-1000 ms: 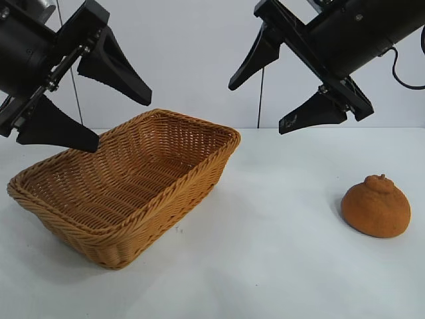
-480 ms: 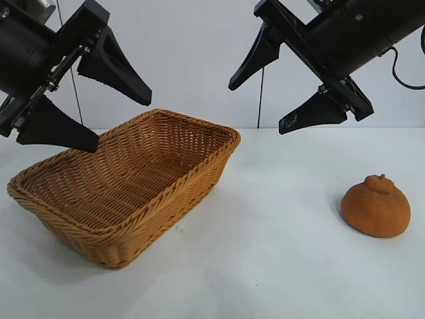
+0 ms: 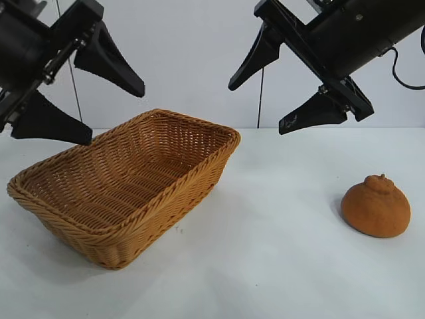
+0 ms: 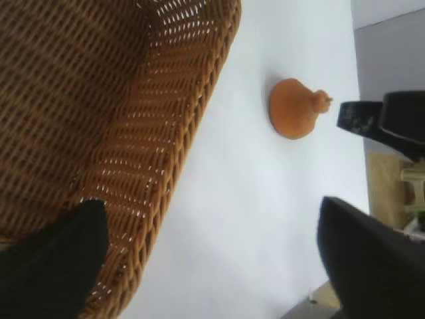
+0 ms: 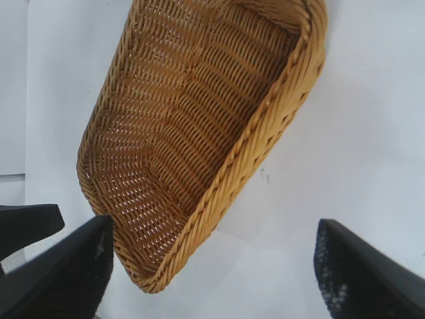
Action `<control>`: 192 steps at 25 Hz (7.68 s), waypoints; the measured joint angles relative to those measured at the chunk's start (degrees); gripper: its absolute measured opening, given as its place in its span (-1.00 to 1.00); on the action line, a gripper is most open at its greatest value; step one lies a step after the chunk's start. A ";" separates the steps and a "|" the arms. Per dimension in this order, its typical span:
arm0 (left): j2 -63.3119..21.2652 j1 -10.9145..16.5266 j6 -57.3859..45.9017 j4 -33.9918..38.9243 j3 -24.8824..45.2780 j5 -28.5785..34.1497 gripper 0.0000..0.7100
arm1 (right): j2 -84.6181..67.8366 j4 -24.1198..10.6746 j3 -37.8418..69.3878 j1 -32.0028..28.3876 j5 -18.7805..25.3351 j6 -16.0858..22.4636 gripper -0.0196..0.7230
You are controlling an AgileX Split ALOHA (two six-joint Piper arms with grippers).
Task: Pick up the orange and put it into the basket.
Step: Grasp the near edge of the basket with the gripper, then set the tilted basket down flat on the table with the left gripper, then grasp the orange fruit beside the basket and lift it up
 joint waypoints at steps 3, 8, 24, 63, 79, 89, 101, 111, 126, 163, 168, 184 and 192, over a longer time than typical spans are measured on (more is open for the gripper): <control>-3.57 0.00 -10.29 8.43 1.89 2.65 0.72 | 0.00 0.00 0.00 0.00 0.00 0.00 0.58; -5.03 0.02 -26.06 15.89 8.60 0.88 0.72 | 0.00 0.00 0.00 0.00 0.00 0.06 0.58; -5.08 -3.86 -45.12 21.49 10.71 -9.69 0.72 | 0.00 0.00 0.00 0.00 0.00 0.06 0.58; 22.80 -9.02 -60.92 28.60 5.75 -21.69 0.67 | 0.00 0.00 0.00 0.00 -0.04 0.02 0.58; 25.13 -6.23 -62.08 28.20 5.55 -22.28 -0.76 | 0.00 0.00 0.00 0.00 0.47 0.06 0.58; 25.39 -4.88 -53.18 28.13 -8.32 -10.65 -0.76 | 0.00 0.00 0.00 0.00 0.51 0.06 0.58; 36.03 -1.74 -22.79 24.78 -28.61 9.47 -0.76 | 0.00 0.00 0.00 0.00 1.45 0.06 0.58; 36.30 -1.74 -13.44 22.03 -29.07 13.34 -0.76 | 0.00 0.00 0.00 0.00 1.71 0.06 0.58; 43.49 -1.74 -13.04 20.29 -29.18 9.84 -0.26 | 0.00 0.00 0.00 0.00 1.71 0.06 0.58; 8.04 6.92 -7.90 41.19 -30.41 26.71 0.74 | 0.00 -0.46 0.00 0.00 2.32 0.06 0.58; -7.05 6.92 -7.58 41.41 -14.39 26.84 0.74 | 0.00 -0.50 0.00 0.00 2.35 0.06 0.58; -56.48 6.92 -7.51 41.88 22.70 19.02 0.74 | 0.00 -0.74 0.00 0.00 2.79 0.01 0.58; -70.07 6.92 -7.51 41.88 23.48 18.28 0.74 | 0.00 -5.12 -4.09 0.00 5.63 0.87 0.58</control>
